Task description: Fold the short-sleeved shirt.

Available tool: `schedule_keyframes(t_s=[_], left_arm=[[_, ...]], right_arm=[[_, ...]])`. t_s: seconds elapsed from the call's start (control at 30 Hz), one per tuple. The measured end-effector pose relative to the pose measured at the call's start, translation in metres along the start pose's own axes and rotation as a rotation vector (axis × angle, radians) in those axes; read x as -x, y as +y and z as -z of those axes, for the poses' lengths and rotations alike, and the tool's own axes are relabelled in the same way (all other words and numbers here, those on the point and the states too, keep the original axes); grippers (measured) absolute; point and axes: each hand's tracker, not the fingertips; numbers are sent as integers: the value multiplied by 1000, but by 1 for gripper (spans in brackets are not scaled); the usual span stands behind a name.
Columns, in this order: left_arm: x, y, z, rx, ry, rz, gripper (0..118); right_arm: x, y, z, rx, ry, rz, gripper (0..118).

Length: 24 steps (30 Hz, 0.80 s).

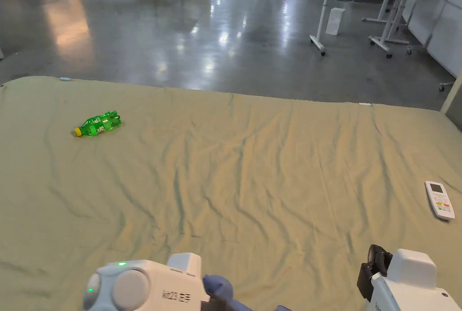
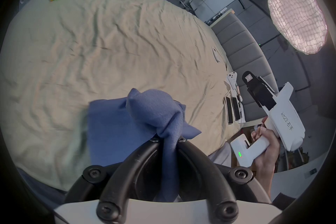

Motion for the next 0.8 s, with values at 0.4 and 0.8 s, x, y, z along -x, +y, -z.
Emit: schedule_keyframes(t_s=[0.4, 0.8], left_arm=[[-20, -3, 117, 135, 56, -32, 12], [-24, 5, 58, -6, -100, 30, 52]], right_arm=[[-11, -4, -1, 9, -25, 9, 0], [-12, -7, -2, 20, -24, 11, 0]])
